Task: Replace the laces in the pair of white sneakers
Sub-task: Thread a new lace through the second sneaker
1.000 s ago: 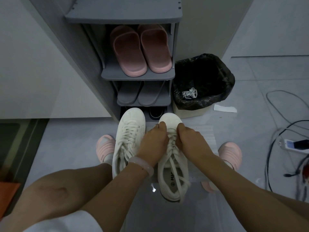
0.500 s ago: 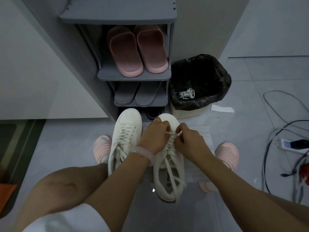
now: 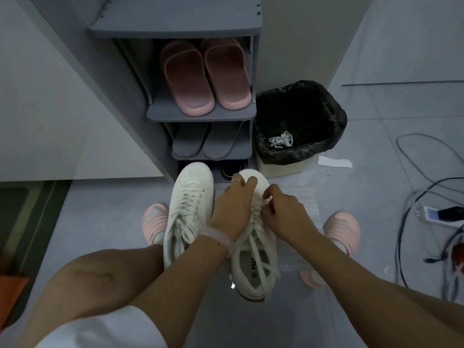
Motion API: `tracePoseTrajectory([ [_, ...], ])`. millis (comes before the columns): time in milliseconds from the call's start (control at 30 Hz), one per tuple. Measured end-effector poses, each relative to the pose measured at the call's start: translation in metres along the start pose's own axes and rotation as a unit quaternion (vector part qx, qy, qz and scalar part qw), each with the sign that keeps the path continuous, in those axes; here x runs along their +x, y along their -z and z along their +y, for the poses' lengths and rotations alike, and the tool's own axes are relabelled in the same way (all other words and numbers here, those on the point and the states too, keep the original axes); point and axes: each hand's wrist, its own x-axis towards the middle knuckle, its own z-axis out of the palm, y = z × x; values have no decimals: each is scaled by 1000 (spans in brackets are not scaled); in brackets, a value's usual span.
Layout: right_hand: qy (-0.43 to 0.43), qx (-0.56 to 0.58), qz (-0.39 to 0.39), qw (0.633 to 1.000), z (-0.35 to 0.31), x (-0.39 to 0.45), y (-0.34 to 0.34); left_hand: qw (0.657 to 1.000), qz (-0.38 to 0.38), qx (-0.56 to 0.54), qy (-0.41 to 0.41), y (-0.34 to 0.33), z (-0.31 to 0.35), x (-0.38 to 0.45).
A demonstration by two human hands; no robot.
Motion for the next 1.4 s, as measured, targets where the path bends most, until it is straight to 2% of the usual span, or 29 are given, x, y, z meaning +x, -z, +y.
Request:
tracePoseTrajectory([
  [100, -14, 63, -25, 998, 0, -5, 8, 997, 5, -75, 9, 9, -2, -7],
  [167, -25, 109, -76, 991, -1, -12, 15, 994, -14, -104, 27, 13, -4, -19],
  [200, -25, 116, -116, 986, -1, -19, 18, 994, -50, -98, 27, 15, -6, -26],
  [267, -3, 97, -182, 979, 1, -38, 14, 978, -170, -114, 30, 15, -14, -43],
  [333, 23, 72, -167, 983, -1, -54, 5, 951, -255, -162, 60, 16, -20, -53],
  [367, 19, 64, -126, 990, -4, -59, -1, 948, -262, -168, 70, 15, -20, -56],
  [433, -15, 40, -43, 998, -12, -59, -7, 966, -206, -140, 64, 10, -15, -59],
  [533, -16, -36, -7, 999, -14, -52, -8, 990, -100, -98, 31, 2, -9, -61],
  [667, -10, -46, -44, 998, -4, -49, -2, 986, -118, -100, 56, 3, -21, -60],
  [800, -11, -87, -74, 993, 6, -53, -1, 982, -165, -78, 53, 4, -28, -59],
  [967, -32, -84, -90, 992, 5, -54, 6, 970, -222, -69, 64, 10, -38, -55],
  [1167, -11, -15, -90, 996, -7, -64, 8, 993, -115, 17, -27, 6, -29, -68],
  [1300, -5, -55, -56, 997, -13, -70, 4, 988, -43, 110, -101, 3, -14, -66],
  [1367, -44, -17, -82, 996, -14, -70, 1, 979, -27, 139, -144, 2, -7, -65],
  [1400, -92, 30, -116, 988, -13, -69, 3, 975, -15, 155, -156, 3, -5, -65],
])
